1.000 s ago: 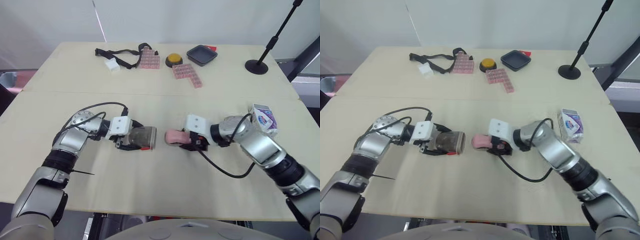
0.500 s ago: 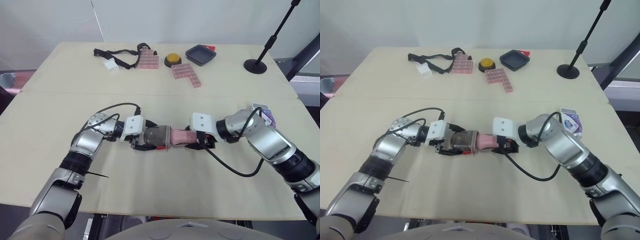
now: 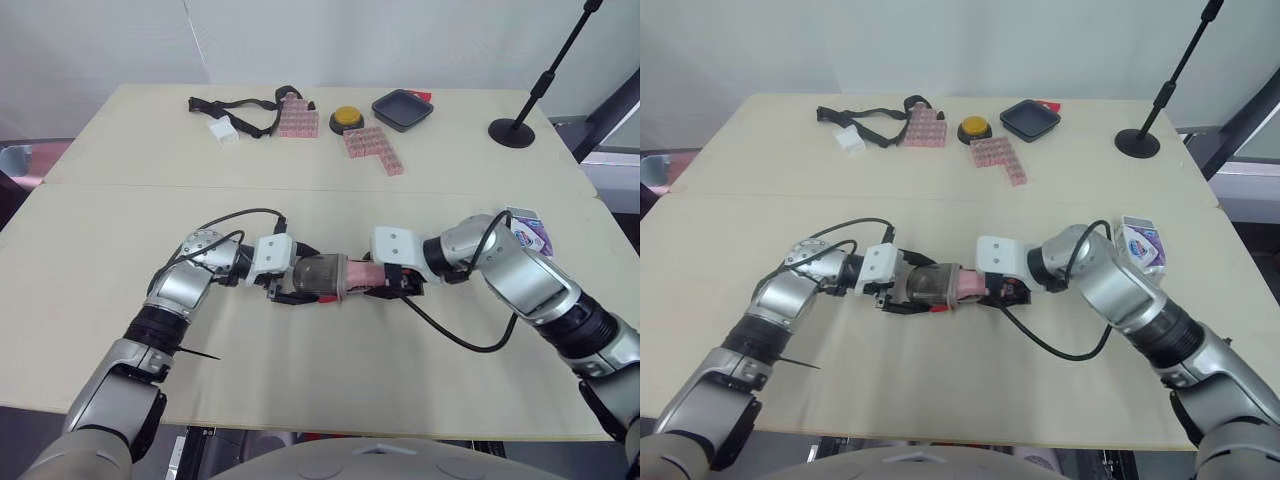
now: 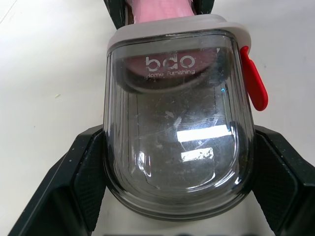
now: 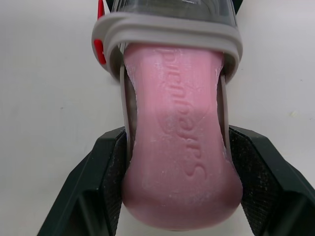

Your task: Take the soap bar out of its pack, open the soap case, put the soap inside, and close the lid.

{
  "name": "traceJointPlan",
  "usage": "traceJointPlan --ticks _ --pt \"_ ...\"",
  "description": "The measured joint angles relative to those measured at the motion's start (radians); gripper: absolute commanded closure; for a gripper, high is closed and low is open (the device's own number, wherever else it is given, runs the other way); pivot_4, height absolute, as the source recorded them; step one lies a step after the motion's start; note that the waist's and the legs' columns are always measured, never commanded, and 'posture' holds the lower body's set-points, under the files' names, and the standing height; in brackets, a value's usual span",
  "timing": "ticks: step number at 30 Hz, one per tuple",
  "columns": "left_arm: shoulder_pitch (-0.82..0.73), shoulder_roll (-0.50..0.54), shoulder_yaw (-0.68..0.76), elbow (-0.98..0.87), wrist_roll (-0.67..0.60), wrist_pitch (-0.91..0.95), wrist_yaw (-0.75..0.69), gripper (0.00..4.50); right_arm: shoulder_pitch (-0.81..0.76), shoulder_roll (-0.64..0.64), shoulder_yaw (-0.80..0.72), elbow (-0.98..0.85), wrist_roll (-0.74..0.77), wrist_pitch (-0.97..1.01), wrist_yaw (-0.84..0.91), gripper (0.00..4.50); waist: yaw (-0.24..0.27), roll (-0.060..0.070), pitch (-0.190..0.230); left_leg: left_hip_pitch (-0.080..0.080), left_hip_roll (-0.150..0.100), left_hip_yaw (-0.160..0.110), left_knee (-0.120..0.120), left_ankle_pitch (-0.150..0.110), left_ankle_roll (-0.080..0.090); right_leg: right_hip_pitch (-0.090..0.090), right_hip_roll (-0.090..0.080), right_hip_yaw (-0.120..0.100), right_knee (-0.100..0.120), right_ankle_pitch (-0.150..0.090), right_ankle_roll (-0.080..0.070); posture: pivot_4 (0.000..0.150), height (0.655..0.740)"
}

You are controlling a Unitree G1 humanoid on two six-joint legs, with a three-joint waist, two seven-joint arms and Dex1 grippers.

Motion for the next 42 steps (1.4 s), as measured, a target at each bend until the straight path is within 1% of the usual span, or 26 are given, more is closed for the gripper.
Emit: traceJointPlan --ticks 10,20,22,25,31,37,40,42 --pt "-0.021 -0.043 -0.01 0.0 0.013 0.016 0.04 1.03 -0.09 -0.002 0.036 -0.035 -0.005 0.172 0.011 1.95 0.0 0.0 0.0 0.0 0.0 0.0 0.0 0.0 0.0 0.0 0.0 0.0 0.001 0.0 0.0 0.15 0.74" --pt "-0.025 -0.064 -0.012 0.0 0.021 0.014 0.052 1.03 -0.122 -0.005 0.06 -0.067 -0.007 0.249 0.01 1.95 0.002 0.0 0.0 0.0 0.0 0.0 0.0 0.0 0.0 0.0 0.0 0.0 0.001 0.0 0.0 0.15 0.74" --pt "-0.025 -0.064 -0.012 0.0 0.022 0.012 0.051 1.03 -0.122 -0.005 0.06 -0.071 -0.007 0.255 0.01 0.95 0.001 0.0 0.0 0.0 0.0 0.0 0.0 0.0 0.0 0.0 0.0 0.0 0.001 0.0 0.0 0.15 0.74" --pt "-0.025 -0.064 -0.016 0.0 0.025 -0.003 0.045 1.03 -0.121 -0.01 0.06 -0.072 -0.005 0.261 0.009 0.05 0.002 0.0 0.0 0.0 0.0 0.0 0.0 0.0 0.0 0.0 0.0 0.0 0.001 0.0 0.0 0.15 0.74" --pt "-0.027 -0.059 -0.031 0.003 0.027 -0.016 0.041 1.03 -0.105 -0.044 0.049 -0.089 0.002 0.248 0.006 0.05 0.004 0.0 0.0 0.0 0.0 0.0 0.0 0.0 0.0 0.0 0.0 0.0 0.001 0.0 0.0 0.15 0.74" --pt "-0.03 -0.047 -0.039 0.005 0.027 -0.03 0.035 1.03 -0.046 -0.125 -0.026 -0.118 0.025 0.268 -0.001 0.05 0.012 0.0 0.0 0.0 0.0 0.0 0.0 0.0 0.0 0.0 0.0 0.001 0.001 0.0 0.0 0.15 0.74" --pt "-0.031 -0.043 -0.04 0.005 0.026 -0.031 0.036 1.03 0.008 -0.177 -0.058 -0.111 0.023 0.236 -0.011 0.9 0.014 0.0 0.0 0.0 0.0 0.0 0.0 0.0 0.0 0.0 0.0 0.001 0.0 0.0 0.0 0.15 0.74" --pt "-0.031 -0.042 -0.04 0.005 0.026 -0.031 0.036 1.03 0.029 -0.184 -0.074 -0.108 0.023 0.216 -0.02 1.54 0.013 0.0 0.0 0.0 0.0 0.001 0.0 0.0 0.0 0.0 0.0 0.001 0.0 0.0 0.0 0.15 0.74"
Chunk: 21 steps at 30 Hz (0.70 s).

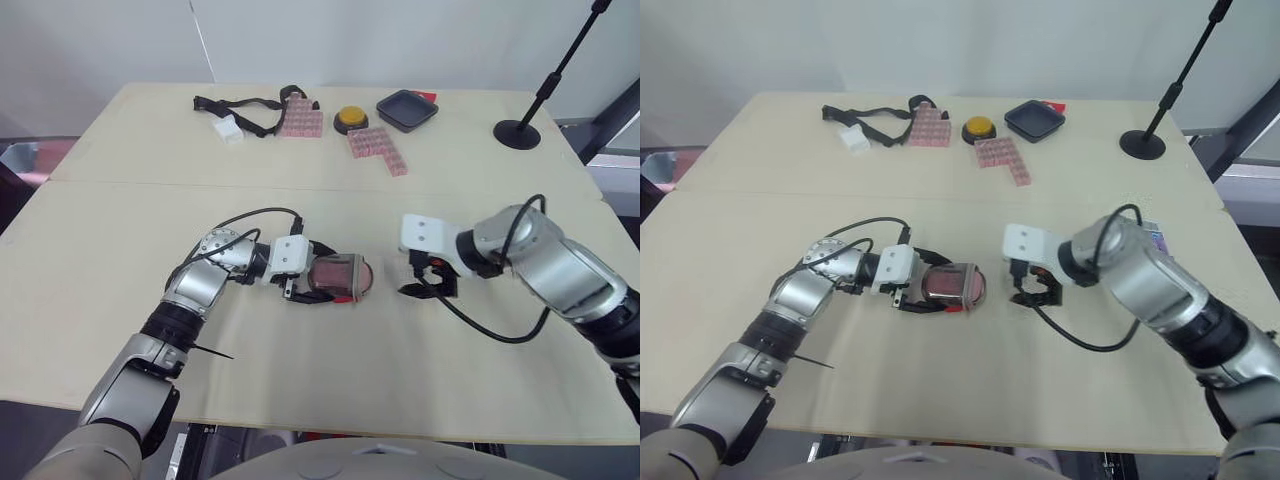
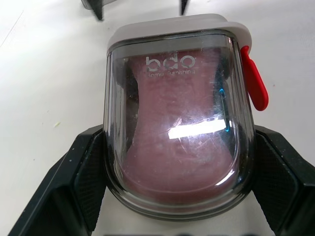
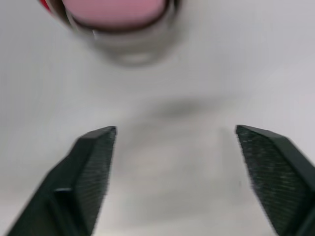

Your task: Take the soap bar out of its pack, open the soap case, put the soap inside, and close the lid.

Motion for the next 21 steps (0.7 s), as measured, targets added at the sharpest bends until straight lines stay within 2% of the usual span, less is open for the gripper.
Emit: traceJointPlan --ticks 9,21 --pt "-0.003 -0.013 -0.001 -0.001 -0.008 0.013 0.016 1.03 0.06 0.056 -0.051 -0.049 0.057 -0.074 -0.012 4.48 -0.002 0.0 0.0 0.0 0.0 0.0 0.0 0.0 0.0 0.0 0.0 0.0 0.001 0.0 0.0 0.15 0.74" --pt "-0.004 -0.015 -0.001 -0.007 -0.017 0.028 0.023 1.03 0.051 0.096 -0.035 -0.047 0.051 -0.091 -0.05 4.48 -0.002 0.0 0.0 0.0 0.0 0.0 0.0 0.0 0.0 0.0 0.0 0.0 0.0 0.0 0.0 0.15 0.74"
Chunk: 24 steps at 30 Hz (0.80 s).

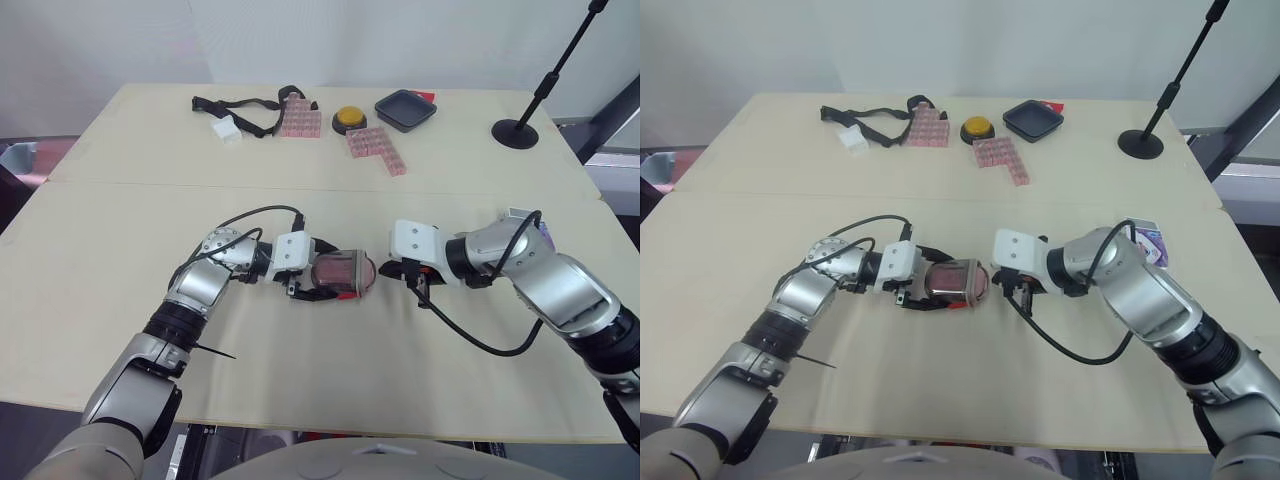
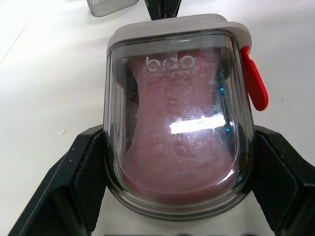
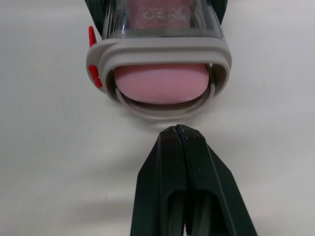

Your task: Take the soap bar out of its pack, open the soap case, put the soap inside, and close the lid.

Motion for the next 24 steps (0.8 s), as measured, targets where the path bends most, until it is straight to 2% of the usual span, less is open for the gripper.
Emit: traceJointPlan --ticks 16,21,24 --pt "-0.012 0.0 0.001 0.001 0.0 -0.003 0.017 1.03 -0.024 0.003 0.037 0.016 -0.036 -0.025 0.001 4.48 0.0 0.0 0.0 0.0 0.0 0.0 0.0 0.0 0.0 0.0 0.0 0.0 0.0 0.0 0.0 0.15 0.74" --pt "-0.013 0.009 0.006 0.011 0.001 -0.035 0.031 1.03 0.03 -0.061 -0.031 0.039 -0.032 -0.059 0.0 4.48 0.006 0.0 0.0 0.0 0.0 0.0 0.0 0.0 0.0 0.0 0.0 0.0 -0.001 0.0 0.0 0.15 0.74" --pt "-0.014 0.014 0.015 0.031 0.001 -0.06 0.044 1.03 0.082 -0.081 -0.125 0.054 0.024 -0.015 0.005 3.71 0.005 0.0 0.0 0.0 0.0 0.0 0.0 0.0 0.0 0.001 0.0 0.0 -0.001 0.0 0.0 0.15 0.74"
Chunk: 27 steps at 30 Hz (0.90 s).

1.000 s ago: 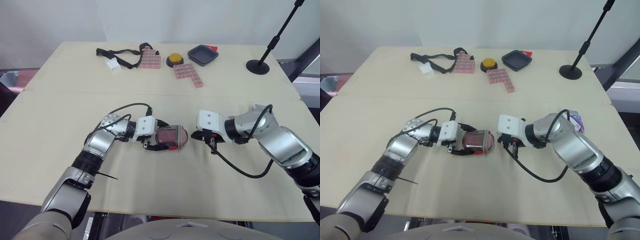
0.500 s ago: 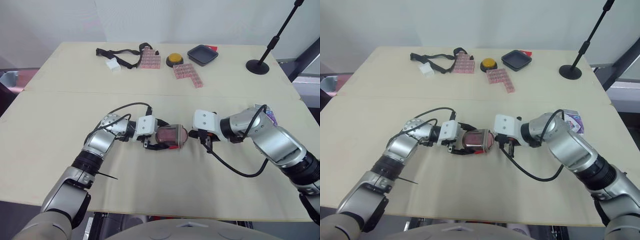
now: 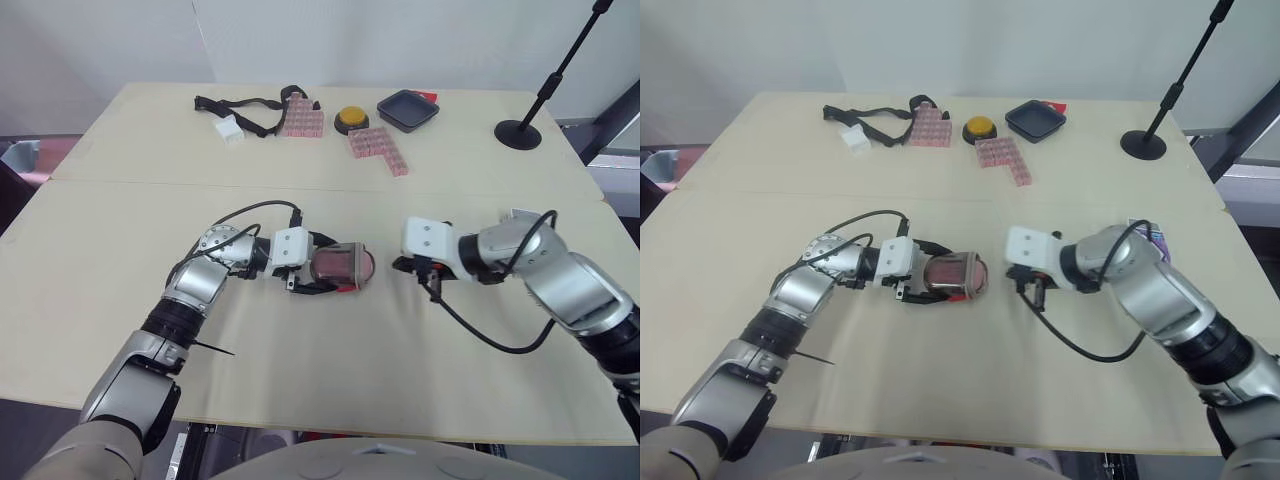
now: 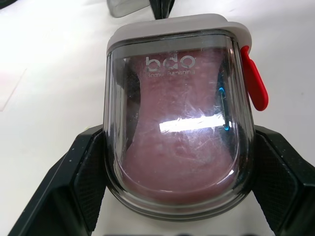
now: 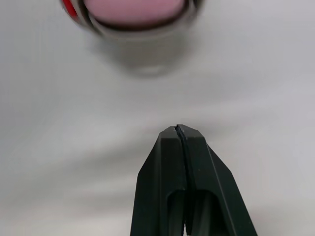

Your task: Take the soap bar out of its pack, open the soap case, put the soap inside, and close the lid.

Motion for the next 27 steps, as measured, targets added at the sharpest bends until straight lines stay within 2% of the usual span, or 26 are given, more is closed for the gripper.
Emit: traceJointPlan --ticks 3,5,8,11,14,18,27 --pt "0.0 -0.002 0.0 0.004 -0.001 -0.016 0.002 1.03 0.039 0.006 -0.084 0.0 0.075 0.079 0.007 2.73 0.0 0.0 0.0 0.0 0.0 0.0 0.0 0.0 0.0 0.0 0.0 0.0 0.0 0.0 0.0 0.15 0.74" --pt "0.0 -0.002 0.002 0.004 -0.004 -0.027 0.004 1.03 0.071 0.048 -0.191 -0.001 0.186 0.232 -0.005 1.94 0.002 0.0 0.0 0.0 0.0 0.0 0.0 0.0 0.0 0.0 0.0 0.0 -0.001 0.0 0.0 0.15 0.74" --pt "0.001 -0.007 0.006 0.004 -0.005 -0.039 0.011 1.03 0.089 0.086 -0.268 -0.003 0.27 0.373 -0.02 1.05 0.005 0.0 0.0 0.0 0.0 0.0 0.0 0.0 0.0 0.0 0.0 0.0 0.0 0.0 0.0 0.15 0.74" --pt "0.004 -0.021 0.016 0.002 -0.005 -0.066 0.023 1.03 0.096 0.186 -0.412 0.004 0.395 0.638 -0.067 0.04 0.015 0.0 0.0 0.0 0.0 0.0 0.001 0.0 0.0 0.0 0.001 0.0 0.0 0.0 0.0 0.15 0.74" --pt "0.015 -0.023 0.016 -0.003 -0.006 -0.078 0.02 1.03 0.096 0.289 -0.537 0.069 0.484 0.796 -0.13 0.04 0.023 0.001 0.0 -0.001 0.0 0.0 0.001 0.0 0.0 -0.001 0.0 0.0 0.001 0.0 0.0 0.15 0.74" --pt "0.017 -0.029 0.016 -0.019 -0.006 -0.088 0.019 1.03 0.102 0.366 -0.644 0.166 0.671 0.829 -0.255 0.04 0.039 0.002 0.0 -0.001 0.0 0.0 0.002 0.0 0.0 -0.002 0.0 0.0 0.002 0.0 0.0 0.15 0.74" --pt "0.017 -0.056 0.014 -0.033 -0.005 -0.089 0.02 1.03 0.11 0.418 -0.673 0.177 0.993 0.83 -0.525 0.04 0.037 0.005 -0.001 -0.001 0.0 0.001 0.001 0.0 0.0 -0.003 0.0 0.001 0.001 0.0 0.0 0.15 0.74"
